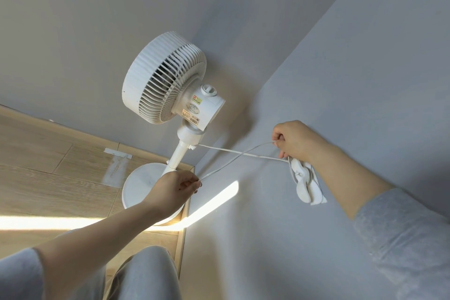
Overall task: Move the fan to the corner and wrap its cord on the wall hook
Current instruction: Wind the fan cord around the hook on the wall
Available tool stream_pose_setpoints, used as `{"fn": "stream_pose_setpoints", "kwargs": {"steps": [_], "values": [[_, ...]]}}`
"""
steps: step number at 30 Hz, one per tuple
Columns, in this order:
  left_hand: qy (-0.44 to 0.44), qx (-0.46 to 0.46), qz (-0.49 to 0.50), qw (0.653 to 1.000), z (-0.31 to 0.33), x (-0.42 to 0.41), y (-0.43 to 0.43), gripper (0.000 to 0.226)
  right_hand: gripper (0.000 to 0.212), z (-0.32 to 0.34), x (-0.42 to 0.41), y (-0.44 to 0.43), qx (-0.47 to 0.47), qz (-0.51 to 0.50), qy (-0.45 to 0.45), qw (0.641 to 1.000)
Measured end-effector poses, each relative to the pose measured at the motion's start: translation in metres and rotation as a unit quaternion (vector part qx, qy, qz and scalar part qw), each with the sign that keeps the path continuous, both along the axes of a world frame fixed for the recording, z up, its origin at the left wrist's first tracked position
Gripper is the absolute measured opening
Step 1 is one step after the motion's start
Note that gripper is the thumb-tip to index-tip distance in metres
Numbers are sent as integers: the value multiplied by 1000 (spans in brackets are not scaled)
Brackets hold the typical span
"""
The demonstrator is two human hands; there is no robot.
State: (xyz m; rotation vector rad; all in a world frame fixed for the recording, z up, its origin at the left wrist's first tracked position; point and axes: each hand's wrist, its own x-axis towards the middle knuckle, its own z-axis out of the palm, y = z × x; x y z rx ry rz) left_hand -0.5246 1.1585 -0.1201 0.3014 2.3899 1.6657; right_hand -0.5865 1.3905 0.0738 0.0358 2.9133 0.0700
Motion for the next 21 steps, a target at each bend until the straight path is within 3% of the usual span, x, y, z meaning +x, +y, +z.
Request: {"fn": "stream_pose_setpoints", "kwargs": {"steps": [6, 21], "values": [[19, -6, -2, 1000, 6, 3, 2, 14, 20, 17, 5, 8, -19, -37, 21, 999], [52, -14, -2, 999, 43, 15, -8, 17, 23, 50, 37, 2, 110, 1, 53, 993]]}}
